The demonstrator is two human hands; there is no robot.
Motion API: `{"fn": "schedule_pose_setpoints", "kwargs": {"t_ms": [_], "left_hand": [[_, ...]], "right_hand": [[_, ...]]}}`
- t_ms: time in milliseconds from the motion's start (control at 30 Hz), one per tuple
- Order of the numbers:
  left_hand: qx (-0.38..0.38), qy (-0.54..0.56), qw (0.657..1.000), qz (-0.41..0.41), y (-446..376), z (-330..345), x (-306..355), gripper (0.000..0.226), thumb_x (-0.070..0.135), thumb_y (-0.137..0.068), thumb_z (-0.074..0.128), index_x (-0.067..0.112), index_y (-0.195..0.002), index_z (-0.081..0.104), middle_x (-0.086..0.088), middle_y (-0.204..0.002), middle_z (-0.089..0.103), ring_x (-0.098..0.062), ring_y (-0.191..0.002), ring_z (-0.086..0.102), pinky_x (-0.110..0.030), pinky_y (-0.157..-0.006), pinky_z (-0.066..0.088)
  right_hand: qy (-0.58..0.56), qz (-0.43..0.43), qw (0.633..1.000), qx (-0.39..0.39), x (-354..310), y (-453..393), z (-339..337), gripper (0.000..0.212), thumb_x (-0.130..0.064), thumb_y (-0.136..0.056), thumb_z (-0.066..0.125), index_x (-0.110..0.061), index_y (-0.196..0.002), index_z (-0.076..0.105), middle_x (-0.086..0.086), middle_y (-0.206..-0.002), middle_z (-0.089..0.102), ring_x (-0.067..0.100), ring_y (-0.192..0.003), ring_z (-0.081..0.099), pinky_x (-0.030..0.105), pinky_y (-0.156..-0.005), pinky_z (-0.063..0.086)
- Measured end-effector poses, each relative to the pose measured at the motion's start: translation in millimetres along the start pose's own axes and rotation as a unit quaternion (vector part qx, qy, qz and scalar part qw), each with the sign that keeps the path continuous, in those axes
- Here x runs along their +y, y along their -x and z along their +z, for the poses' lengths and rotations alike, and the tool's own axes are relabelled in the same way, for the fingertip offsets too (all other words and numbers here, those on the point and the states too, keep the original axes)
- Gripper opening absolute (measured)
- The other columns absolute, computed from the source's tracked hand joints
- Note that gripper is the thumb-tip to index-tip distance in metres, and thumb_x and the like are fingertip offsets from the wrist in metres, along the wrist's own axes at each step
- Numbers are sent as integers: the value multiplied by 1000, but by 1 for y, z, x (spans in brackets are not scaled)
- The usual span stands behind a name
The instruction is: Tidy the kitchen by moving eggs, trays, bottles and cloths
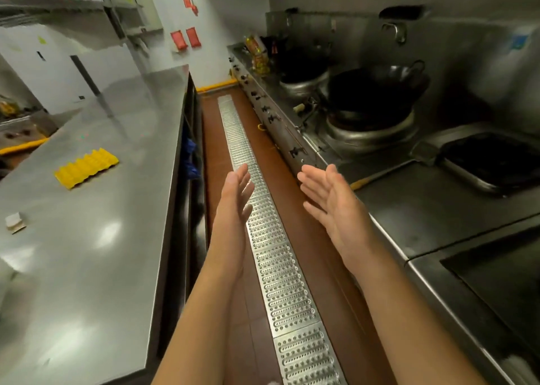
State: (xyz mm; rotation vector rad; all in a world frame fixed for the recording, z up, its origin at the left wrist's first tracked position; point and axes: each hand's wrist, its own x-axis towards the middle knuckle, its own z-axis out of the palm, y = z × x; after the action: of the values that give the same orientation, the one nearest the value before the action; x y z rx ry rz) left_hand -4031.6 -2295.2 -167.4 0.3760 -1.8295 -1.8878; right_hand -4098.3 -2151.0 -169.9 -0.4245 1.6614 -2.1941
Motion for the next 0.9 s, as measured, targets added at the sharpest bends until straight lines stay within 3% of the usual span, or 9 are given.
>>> {"fn": "schedule_pose_setpoints", "kwargs": {"t_ms": [100,200,300,467,700,900], "left_hand": [[-38,17,999,-23,-21,18,-14,70,68,-85,36,35,-144,50,14,-145,54,0,-130,52,-32,-114,35],[-92,24,995,-37,-41,37,-25,71,67,-86,33,33,-147,47,13,-148,52,0,-133,49,-37,-119,31],[-142,40,988,-50,-64,51,-35,73,68,-86,32,32,-148,46,11,-149,50,-1,-134,49,-39,-120,30],[-191,59,978,-56,-108,47,-48,71,68,-89,29,32,-149,43,12,-149,50,1,-133,49,-37,-119,31],[-140,72,985,-75,-176,-21,-50,66,67,-98,29,30,-150,44,11,-149,51,-1,-133,49,-40,-119,31],[-49,70,995,-48,-211,-95,-39,60,63,-101,27,32,-148,46,12,-148,52,1,-131,51,-36,-118,32]], "right_hand": [[13,2,999,51,3,-6,-18,65,-74,-83,40,-35,-132,56,-11,-138,59,1,-127,52,36,-113,39],[27,3,993,111,5,-15,-36,72,-67,-81,35,-28,-139,53,-9,-141,57,3,-130,50,36,-115,37],[35,8,985,169,4,-26,-48,54,-56,-98,32,-28,-139,53,-10,-141,57,4,-130,50,37,-115,36],[45,16,972,229,5,-56,-39,47,-50,-103,30,-28,-136,54,-9,-141,57,5,-130,50,38,-116,35],[69,26,979,192,22,-125,34,49,-51,-103,30,-27,-137,54,-9,-139,58,4,-129,51,37,-115,37],[72,27,992,95,32,-185,109,52,-59,-96,38,-30,-133,59,-15,-130,63,-1,-123,54,33,-111,41]]}}
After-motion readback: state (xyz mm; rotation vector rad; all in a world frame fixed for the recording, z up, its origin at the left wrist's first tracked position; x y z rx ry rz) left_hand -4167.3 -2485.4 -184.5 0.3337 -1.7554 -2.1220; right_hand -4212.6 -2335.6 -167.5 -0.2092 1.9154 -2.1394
